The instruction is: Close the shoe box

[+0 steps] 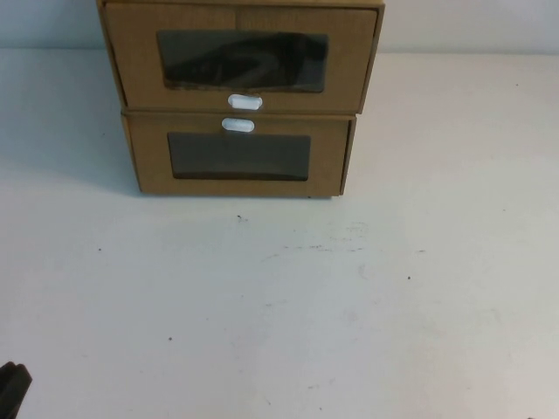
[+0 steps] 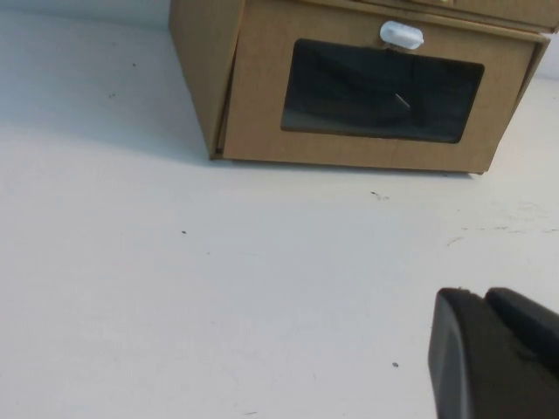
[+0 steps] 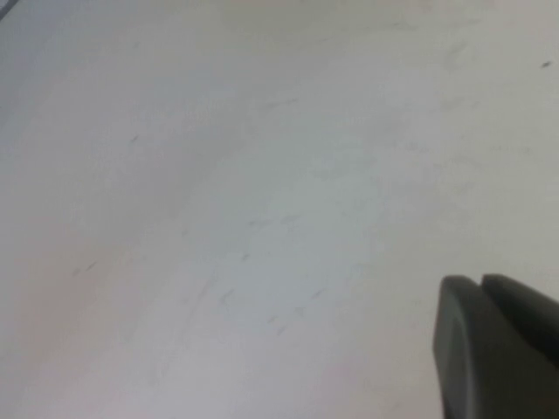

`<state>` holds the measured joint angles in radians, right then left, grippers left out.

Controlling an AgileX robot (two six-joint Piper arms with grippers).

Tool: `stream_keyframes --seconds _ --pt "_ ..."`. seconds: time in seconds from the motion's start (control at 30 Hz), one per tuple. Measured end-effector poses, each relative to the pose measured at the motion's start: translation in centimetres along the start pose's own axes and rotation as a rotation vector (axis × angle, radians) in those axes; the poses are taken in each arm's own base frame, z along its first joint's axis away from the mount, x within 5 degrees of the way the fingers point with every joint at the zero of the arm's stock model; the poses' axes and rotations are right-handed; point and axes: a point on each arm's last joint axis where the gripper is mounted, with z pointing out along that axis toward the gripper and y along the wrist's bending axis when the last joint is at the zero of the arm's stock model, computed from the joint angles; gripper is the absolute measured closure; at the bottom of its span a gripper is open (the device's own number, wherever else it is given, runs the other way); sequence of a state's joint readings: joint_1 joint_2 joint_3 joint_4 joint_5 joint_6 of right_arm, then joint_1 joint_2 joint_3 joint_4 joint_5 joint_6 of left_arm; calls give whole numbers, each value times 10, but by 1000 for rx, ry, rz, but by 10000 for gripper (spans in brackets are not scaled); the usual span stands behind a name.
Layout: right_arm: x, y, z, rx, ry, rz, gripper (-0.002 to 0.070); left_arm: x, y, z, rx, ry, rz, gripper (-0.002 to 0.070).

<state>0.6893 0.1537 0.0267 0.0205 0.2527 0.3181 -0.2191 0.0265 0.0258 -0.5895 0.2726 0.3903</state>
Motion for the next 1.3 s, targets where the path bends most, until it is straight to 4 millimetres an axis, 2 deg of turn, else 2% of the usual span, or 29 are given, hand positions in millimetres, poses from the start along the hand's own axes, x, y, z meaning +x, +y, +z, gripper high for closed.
stream_keyframes --seconds 0.3,0.43,0.73,0.9,1.3 --pt "-11 -25 -17 419 -272 95 687 0 0 0 0 0 0 677" --pt "-11 -30 -21 538 -294 65 687 0 0 0 0 0 0 677" --pt "-11 -31 -21 568 -260 -63 687 0 0 0 1 2 0 677" --pt "-5 -29 -19 550 -166 -138 687 0 0 0 1 2 0 677" --pt "-5 -29 -19 551 -160 -151 687 0 0 0 1 2 0 677"
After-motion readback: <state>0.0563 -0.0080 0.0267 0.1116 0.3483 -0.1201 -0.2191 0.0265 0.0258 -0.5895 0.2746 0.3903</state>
